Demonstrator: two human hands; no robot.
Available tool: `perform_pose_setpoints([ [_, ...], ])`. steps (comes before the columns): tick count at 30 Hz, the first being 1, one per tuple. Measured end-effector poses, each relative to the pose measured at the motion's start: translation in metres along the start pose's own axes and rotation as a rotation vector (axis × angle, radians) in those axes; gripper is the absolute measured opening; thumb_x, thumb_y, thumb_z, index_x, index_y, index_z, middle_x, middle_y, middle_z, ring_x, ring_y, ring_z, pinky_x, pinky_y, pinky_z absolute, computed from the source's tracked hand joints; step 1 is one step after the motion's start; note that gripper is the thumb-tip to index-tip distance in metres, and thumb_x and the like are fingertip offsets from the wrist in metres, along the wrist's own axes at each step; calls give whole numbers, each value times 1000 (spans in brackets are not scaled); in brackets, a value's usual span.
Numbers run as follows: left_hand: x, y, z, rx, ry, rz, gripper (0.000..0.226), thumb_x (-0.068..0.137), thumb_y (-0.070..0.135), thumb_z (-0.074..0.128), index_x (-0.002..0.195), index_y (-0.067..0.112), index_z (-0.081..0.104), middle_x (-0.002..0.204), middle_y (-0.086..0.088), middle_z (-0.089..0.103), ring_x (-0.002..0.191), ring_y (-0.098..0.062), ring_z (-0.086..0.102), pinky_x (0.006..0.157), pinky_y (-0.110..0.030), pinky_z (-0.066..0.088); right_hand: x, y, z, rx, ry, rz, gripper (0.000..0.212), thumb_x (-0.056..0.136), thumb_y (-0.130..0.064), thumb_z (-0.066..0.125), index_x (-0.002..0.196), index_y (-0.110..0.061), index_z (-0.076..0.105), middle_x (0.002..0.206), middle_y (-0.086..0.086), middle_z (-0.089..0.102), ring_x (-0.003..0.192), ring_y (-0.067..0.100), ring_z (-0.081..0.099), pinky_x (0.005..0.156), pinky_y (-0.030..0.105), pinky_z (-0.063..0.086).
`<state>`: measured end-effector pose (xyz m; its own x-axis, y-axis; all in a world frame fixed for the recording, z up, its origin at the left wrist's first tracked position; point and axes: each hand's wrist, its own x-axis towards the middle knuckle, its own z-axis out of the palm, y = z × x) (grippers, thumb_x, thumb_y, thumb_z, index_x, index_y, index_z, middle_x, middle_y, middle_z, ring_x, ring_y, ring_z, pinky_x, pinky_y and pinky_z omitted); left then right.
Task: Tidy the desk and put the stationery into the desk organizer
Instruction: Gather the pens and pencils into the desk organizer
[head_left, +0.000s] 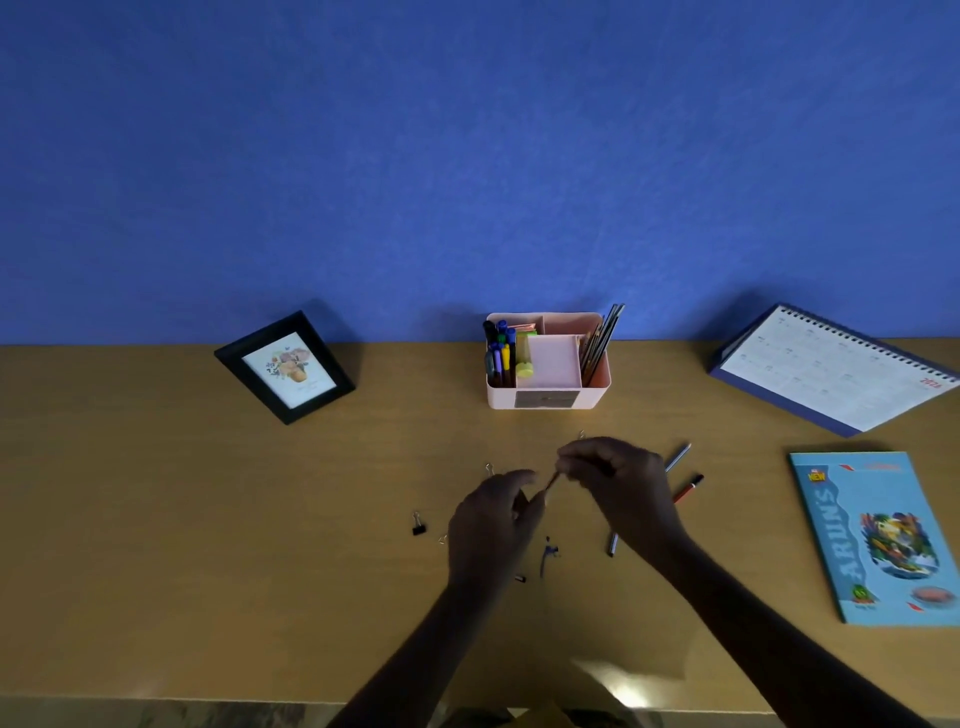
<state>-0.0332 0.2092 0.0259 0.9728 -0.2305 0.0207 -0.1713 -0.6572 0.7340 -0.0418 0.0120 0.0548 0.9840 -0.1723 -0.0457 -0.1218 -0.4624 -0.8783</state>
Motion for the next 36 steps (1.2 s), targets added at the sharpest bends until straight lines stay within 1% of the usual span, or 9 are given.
perform_pose_setpoints([
  [3, -1, -12, 3, 24, -57, 12, 32, 95, 50, 71, 120, 31, 76, 102, 16, 74, 81, 2, 68, 70, -22, 57, 22, -1, -27, -7, 112, 20, 15, 97, -15, 77, 111, -20, 80, 96, -13, 79, 87, 5, 75, 76, 23, 61],
  [7, -17, -38, 9, 91, -245, 2, 33, 90, 56, 73, 113, 32, 74, 101, 19, 65, 87, 1, 62, 72, -24, 55, 56, -5, -60, -92, 278, -53, 12, 99, -20, 74, 110, -22, 81, 97, -14, 78, 86, 4, 73, 72, 20, 58],
  [12, -46, -70, 15, 251, -382, -24, 25, 92, 47, 75, 114, 35, 71, 113, 19, 65, 99, 3, 60, 80, -16, 51, 102, 2, -77, -216, 407, -162, 15, 100, -20, 75, 112, -15, 81, 105, -2, 80, 89, 7, 73, 77, 29, 61],
  [16, -57, -79, 14, 307, -425, -55, 32, 96, 41, 73, 127, 35, 71, 128, 18, 61, 115, 0, 59, 88, -17, 47, 133, 17, -68, -292, 376, -230, 10, 101, -15, 71, 105, -11, 80, 101, 2, 80, 85, 12, 73, 72, 39, 62],
  [20, -59, -83, 15, 329, -459, -13, 39, 100, 37, 70, 139, 34, 67, 130, 14, 59, 117, -3, 58, 87, -17, 43, 152, 28, -48, -329, 332, -154, 13, 100, -12, 67, 98, -11, 80, 93, 1, 80, 76, 10, 69, 68, 35, 60],
  [26, -56, -87, 19, 349, -469, 14, 36, 102, 32, 68, 138, 31, 68, 129, 11, 60, 116, -5, 59, 93, -22, 52, 167, 48, -27, -370, 262, -63, 17, 101, -16, 65, 101, -12, 82, 97, 3, 82, 75, 10, 71, 65, 30, 58],
  [30, -56, -89, 24, 369, -464, 44, 34, 105, 30, 65, 138, 28, 68, 132, 8, 61, 118, -7, 60, 95, -24, 53, 171, 53, -19, -418, 256, -21, 17, 103, -15, 65, 103, -8, 80, 97, 6, 81, 69, 5, 66, 59, 18, 46],
  [34, -53, -91, 26, 390, -477, 59, 27, 102, 27, 68, 128, 24, 75, 127, 5, 65, 114, -11, 63, 90, -29, 57, 172, 56, -20, -417, 311, -53, 16, 104, -11, 62, 111, -7, 76, 101, 9, 80, 78, 16, 73, 63, 32, 60],
  [36, -52, -92, 27, 416, -485, 68, 22, 103, 28, 66, 121, 23, 77, 123, 5, 65, 111, -11, 63, 88, -30, 57, 170, 58, -21, -409, 318, -66, 19, 102, -7, 63, 116, -7, 76, 104, 9, 80, 81, 18, 74, 66, 34, 62],
])
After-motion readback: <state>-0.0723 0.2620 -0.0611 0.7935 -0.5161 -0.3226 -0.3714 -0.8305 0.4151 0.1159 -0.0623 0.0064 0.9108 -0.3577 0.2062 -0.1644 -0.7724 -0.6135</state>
